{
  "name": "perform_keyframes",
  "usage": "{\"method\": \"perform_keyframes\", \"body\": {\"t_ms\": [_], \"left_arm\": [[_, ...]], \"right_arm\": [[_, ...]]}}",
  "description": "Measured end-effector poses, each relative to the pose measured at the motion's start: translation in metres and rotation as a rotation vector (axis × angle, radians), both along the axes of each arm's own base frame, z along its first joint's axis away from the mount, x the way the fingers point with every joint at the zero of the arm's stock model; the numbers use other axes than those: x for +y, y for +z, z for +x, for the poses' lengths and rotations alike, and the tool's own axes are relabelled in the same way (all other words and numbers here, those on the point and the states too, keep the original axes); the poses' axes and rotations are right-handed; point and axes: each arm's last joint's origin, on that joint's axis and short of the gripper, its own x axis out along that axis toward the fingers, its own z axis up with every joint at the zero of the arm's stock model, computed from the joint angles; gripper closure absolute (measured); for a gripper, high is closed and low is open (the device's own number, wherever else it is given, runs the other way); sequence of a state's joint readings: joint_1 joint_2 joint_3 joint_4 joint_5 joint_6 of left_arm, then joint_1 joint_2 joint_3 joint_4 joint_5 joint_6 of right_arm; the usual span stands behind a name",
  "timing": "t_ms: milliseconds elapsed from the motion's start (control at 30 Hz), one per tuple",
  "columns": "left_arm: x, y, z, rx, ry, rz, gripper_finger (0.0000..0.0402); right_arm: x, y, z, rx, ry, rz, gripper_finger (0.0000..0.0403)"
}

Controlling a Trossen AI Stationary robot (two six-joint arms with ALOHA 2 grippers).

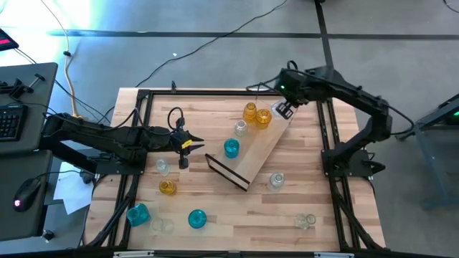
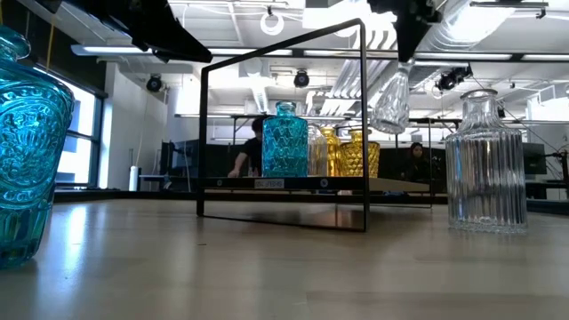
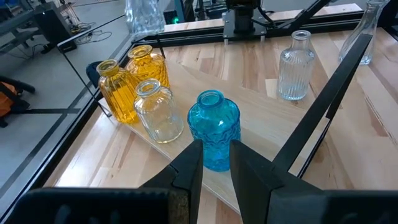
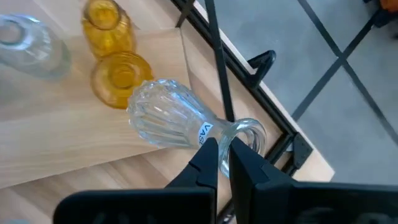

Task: Sort vases onto shelf
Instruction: Put the middle right transparent vase on the shelf

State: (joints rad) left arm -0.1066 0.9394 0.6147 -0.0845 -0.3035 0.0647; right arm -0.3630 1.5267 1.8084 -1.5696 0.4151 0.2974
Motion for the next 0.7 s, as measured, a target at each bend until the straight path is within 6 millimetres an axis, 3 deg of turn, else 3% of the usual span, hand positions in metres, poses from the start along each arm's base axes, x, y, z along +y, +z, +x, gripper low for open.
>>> {"method": "perform_keyframes", "body": {"t_ms": [300, 700], "left_arm": [[0.000, -0.001, 0.000, 0.010, -0.001, 0.001, 0.0330], [0.000, -0.002, -0.001, 0.022, -0.004, 0.011, 0.0330]], "right_arm": [[-0.023, -0.009, -0.001, 0.063, -0.035, 0.012, 0.0403], [-0.028, -0.013, 0.001, 0.076, -0.040, 0.023, 0.0403]]}}
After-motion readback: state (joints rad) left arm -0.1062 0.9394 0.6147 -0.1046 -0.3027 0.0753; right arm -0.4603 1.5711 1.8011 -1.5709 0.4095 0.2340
